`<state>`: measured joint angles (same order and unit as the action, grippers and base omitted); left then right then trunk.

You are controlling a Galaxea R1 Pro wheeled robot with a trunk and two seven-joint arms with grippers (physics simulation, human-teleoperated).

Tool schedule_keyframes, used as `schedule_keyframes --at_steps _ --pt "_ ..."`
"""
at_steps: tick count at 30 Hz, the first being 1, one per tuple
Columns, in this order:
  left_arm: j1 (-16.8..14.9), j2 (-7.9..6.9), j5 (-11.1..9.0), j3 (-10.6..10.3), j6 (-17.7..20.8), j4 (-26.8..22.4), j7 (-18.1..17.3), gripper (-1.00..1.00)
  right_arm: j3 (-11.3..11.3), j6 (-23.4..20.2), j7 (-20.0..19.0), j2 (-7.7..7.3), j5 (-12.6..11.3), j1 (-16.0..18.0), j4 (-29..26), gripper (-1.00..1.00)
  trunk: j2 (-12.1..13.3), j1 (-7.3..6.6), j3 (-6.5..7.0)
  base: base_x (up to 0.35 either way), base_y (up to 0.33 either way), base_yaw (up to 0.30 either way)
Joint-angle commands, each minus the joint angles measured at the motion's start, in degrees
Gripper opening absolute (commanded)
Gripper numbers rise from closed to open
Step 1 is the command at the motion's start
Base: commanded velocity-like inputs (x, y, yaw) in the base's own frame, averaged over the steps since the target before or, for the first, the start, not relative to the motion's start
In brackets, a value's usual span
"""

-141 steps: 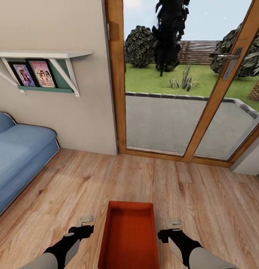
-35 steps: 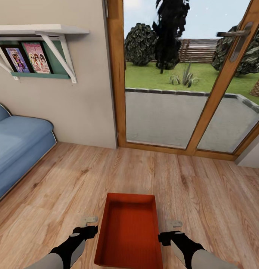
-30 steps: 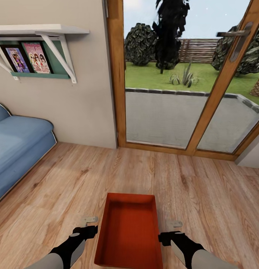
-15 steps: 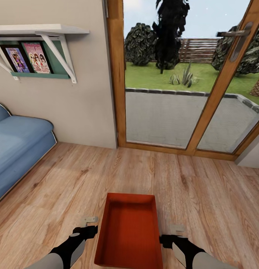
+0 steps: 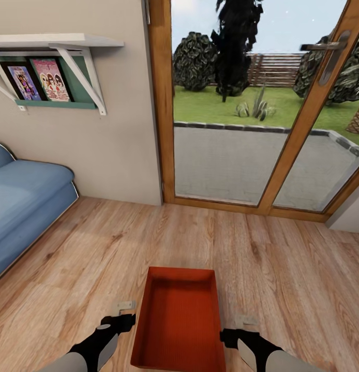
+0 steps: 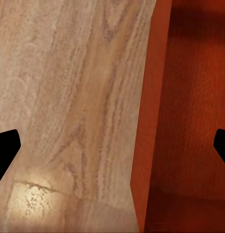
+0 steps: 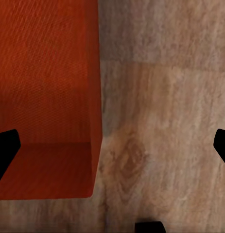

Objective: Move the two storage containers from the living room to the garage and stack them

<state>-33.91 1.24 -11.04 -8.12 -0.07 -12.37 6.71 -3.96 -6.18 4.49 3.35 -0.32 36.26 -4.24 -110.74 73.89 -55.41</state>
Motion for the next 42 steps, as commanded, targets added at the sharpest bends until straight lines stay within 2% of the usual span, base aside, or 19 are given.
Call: schedule_keyframes --at_steps 1,16,32,38,42 --pt "0.05 -0.02 -0.56 -0.5 -0.01 -0.03 0.32 1.0 -0.38 -0.3 0.16 0.02 -0.03 -0.01 -0.1 1.0 -0.02 -0.01 -0.04 0.0 0.0 0.0" --pt "0.45 0.0 -0.56 -0.53 -0.01 -0.03 0.32 1.0 -0.38 -0.75 0.16 -0.26 0.22 -0.01 -0.06 1.0 -5.63 3.07 -2.55 0.0 0.0 0.0" --pt "0.51 -0.03 -0.66 -1.63 1.07 -0.03 0.32 1.0 0.03 -1.0 0.2 -0.21 0.46 0.0 -0.08 1.0 -12.05 6.58 -5.42 0.0 0.0 0.0" --pt "0.51 -0.09 -0.72 -1.64 4.13 -0.03 0.4 1.0 0.08 -6.49 0.23 -0.07 0.76 0.02 -0.87 1.0 -14.45 7.9 -6.5 0.0 0.0 0.0" --pt "0.51 -0.08 -0.73 -1.64 4.81 -0.03 0.53 1.0 0.09 -7.84 0.24 -0.03 0.82 0.04 -1.04 1.0 -16.06 8.78 -7.22 0.0 0.0 0.0"
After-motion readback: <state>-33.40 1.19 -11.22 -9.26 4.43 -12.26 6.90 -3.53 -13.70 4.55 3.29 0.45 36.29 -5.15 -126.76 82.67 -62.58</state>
